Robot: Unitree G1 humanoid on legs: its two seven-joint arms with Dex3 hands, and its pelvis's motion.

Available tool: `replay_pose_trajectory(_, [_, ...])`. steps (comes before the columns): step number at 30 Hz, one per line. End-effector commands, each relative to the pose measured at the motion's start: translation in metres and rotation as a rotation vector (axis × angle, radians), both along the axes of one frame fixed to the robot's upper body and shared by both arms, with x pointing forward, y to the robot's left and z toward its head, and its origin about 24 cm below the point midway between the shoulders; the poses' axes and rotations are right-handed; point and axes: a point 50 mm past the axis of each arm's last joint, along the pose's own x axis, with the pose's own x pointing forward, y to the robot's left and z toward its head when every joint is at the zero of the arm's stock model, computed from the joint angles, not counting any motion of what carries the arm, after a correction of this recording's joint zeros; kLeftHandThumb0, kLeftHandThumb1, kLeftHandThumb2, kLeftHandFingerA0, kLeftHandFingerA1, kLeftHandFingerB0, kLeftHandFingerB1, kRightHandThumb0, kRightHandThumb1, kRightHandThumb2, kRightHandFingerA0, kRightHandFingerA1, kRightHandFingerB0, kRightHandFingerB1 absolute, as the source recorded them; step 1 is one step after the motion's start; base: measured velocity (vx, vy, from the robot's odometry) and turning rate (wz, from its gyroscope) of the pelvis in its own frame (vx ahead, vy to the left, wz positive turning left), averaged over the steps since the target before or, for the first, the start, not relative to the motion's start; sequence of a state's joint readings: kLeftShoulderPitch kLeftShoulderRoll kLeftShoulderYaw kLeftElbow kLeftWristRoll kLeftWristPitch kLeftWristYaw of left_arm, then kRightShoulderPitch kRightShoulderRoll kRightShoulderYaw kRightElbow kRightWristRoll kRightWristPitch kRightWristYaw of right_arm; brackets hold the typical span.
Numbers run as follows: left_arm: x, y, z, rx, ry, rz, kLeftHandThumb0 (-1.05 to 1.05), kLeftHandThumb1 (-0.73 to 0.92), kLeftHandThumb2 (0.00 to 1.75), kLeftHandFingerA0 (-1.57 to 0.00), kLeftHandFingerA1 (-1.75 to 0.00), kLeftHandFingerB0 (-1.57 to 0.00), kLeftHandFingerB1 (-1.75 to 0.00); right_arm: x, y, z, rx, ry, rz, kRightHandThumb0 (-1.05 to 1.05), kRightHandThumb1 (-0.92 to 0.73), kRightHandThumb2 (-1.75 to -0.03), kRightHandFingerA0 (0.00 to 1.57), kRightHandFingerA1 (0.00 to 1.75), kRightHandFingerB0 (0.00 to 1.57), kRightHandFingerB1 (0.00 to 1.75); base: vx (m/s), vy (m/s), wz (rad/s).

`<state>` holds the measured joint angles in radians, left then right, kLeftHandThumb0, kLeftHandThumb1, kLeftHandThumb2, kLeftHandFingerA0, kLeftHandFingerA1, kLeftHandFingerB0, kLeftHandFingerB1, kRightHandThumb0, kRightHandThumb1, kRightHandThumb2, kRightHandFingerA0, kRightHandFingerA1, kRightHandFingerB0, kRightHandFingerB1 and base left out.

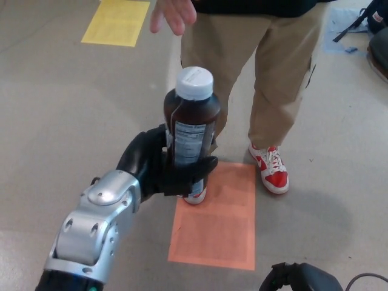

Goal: The robot recieved a bottle of protein shake from a person using its left hand and then shake the protein up and down 2 two times and hand it back to the person

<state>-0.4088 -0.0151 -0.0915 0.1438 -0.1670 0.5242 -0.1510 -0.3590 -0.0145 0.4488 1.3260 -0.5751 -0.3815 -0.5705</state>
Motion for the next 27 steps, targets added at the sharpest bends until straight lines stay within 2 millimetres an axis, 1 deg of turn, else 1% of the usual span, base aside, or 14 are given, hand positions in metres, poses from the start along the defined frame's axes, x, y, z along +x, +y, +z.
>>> replay_pose_trajectory(1, [0.000, 0.013, -0.004, -0.009, -0.016, 0.009, -0.16, 0.69, 0.91, -0.92, -1.69, -0.66, -1.30, 0.004, -0.006, 0.002, -0.017, -0.008, -0.008, -0.47, -0.53, -1.03, 1.05, 0.85, 0.95, 0.69, 0.00, 0.000, 0.00])
replay_pose_trajectory(4, [-0.001, 0.018, -0.009, -0.024, 0.007, 0.019, -0.15, 0.71, 0.91, -0.88, -1.69, -0.66, -1.28, 0.005, -0.006, 0.004, -0.006, -0.011, -0.016, -0.45, -0.51, -1.09, 1.00, 0.79, 0.96, 0.70, 0.00, 0.000, 0.00])
replay_pose_trajectory(12, [-0.007, 0.028, -0.024, -0.014, 0.041, 0.042, -0.14, 0.73, 0.85, -0.85, -1.72, -0.64, -1.23, 0.010, -0.006, 0.006, -0.006, -0.013, -0.022, -0.42, -0.42, -1.19, 1.09, 0.83, 0.98, 0.69, 0.00, 0.000, 0.00])
replay_pose_trajectory(14, [-0.010, 0.030, -0.031, -0.002, 0.065, 0.046, -0.14, 0.72, 0.87, -0.83, -1.72, -0.65, -1.24, 0.011, -0.006, 0.007, -0.001, -0.019, -0.026, -0.42, -0.45, -1.16, 1.06, 0.95, 0.93, 0.80, 0.00, 0.000, 0.00])
replay_pose_trajectory(15, [-0.011, 0.031, -0.035, 0.006, 0.076, 0.039, -0.13, 0.71, 0.88, -0.82, -1.71, -0.66, -1.24, 0.011, -0.006, 0.007, 0.000, -0.022, -0.028, -0.41, -0.42, -1.19, 1.09, 0.89, 0.99, 0.69, 0.00, 0.000, 0.00])
replay_pose_trajectory(17, [-0.013, 0.032, -0.039, 0.012, 0.091, 0.035, -0.13, 0.70, 0.87, -0.82, -1.72, -0.66, -1.24, 0.011, -0.006, 0.007, -0.004, -0.030, -0.024, -0.42, -0.45, -1.16, 1.06, 0.96, 0.93, 0.80, 0.00, 0.000, 0.00])
replay_pose_trajectory(20, [0.002, 0.033, -0.005, -0.006, 0.011, 0.067, -0.16, 0.75, 0.82, -0.88, -1.63, -0.72, -1.19, 0.013, -0.008, 0.009, 0.000, -0.032, -0.026, -0.43, -0.43, -1.19, 1.04, 0.84, 0.97, 0.72, 0.00, 0.000, 0.00])
replay_pose_trajectory(21, [0.009, 0.034, 0.012, -0.027, -0.033, 0.079, -0.18, 0.76, 0.81, -0.88, -1.62, -0.72, -1.20, 0.012, -0.007, 0.008, 0.002, -0.033, -0.025, -0.45, -0.45, -1.16, 0.98, 0.89, 0.93, 0.82, 0.00, 0.000, 0.00])
replay_pose_trajectory(22, [0.019, 0.038, 0.043, -0.056, -0.115, 0.085, -0.16, 0.78, 0.80, -0.88, -1.61, -0.69, -1.26, 0.012, -0.006, 0.008, 0.005, -0.030, -0.027, -0.45, -0.45, -1.16, 0.98, 0.88, 0.94, 0.81, 0.00, 0.000, 0.00])
replay_pose_trajectory(23, [0.021, 0.039, 0.050, -0.061, -0.133, 0.085, -0.16, 0.78, 0.80, -0.88, -1.61, -0.69, -1.26, 0.011, -0.006, 0.008, 0.006, -0.029, -0.028, -0.45, -0.45, -1.16, 0.98, 0.88, 0.94, 0.81, 0.00, 0.000, 0.00])
replay_pose_trajectory(24, [0.029, 0.042, 0.084, -0.133, -0.209, 0.105, -0.14, 0.76, 0.81, -0.91, -1.55, -0.74, -1.18, 0.010, -0.005, 0.007, 0.001, -0.034, -0.022, -0.46, -0.46, -1.16, 1.06, 0.96, 0.94, 0.82, 0.00, 0.000, 0.00])
replay_pose_trajectory(25, [0.031, 0.042, 0.099, -0.166, -0.241, 0.112, -0.15, 0.73, 0.86, -0.93, -1.52, -0.77, -1.17, 0.009, -0.005, 0.007, -0.002, -0.033, -0.016, -0.46, -0.48, -1.16, 1.06, 1.00, 0.93, 0.82, 0.00, 0.000, 0.00])
replay_pose_trajectory(26, [0.031, 0.042, 0.101, -0.168, -0.244, 0.112, -0.15, 0.73, 0.86, -0.93, -1.52, -0.77, -1.17, 0.009, -0.005, 0.007, -0.003, -0.030, -0.014, -0.46, -0.48, -1.16, 1.06, 1.00, 0.93, 0.82, 0.00, 0.000, 0.00])
replay_pose_trajectory(27, [0.024, 0.036, 0.072, -0.134, -0.190, 0.091, -0.08, 0.73, 0.87, -0.91, -1.54, -0.75, -1.19, 0.010, -0.005, 0.007, 0.001, -0.029, -0.020, -0.46, -0.47, -1.14, 1.00, 0.83, 0.96, 0.72, 0.00, 0.000, 0.00])
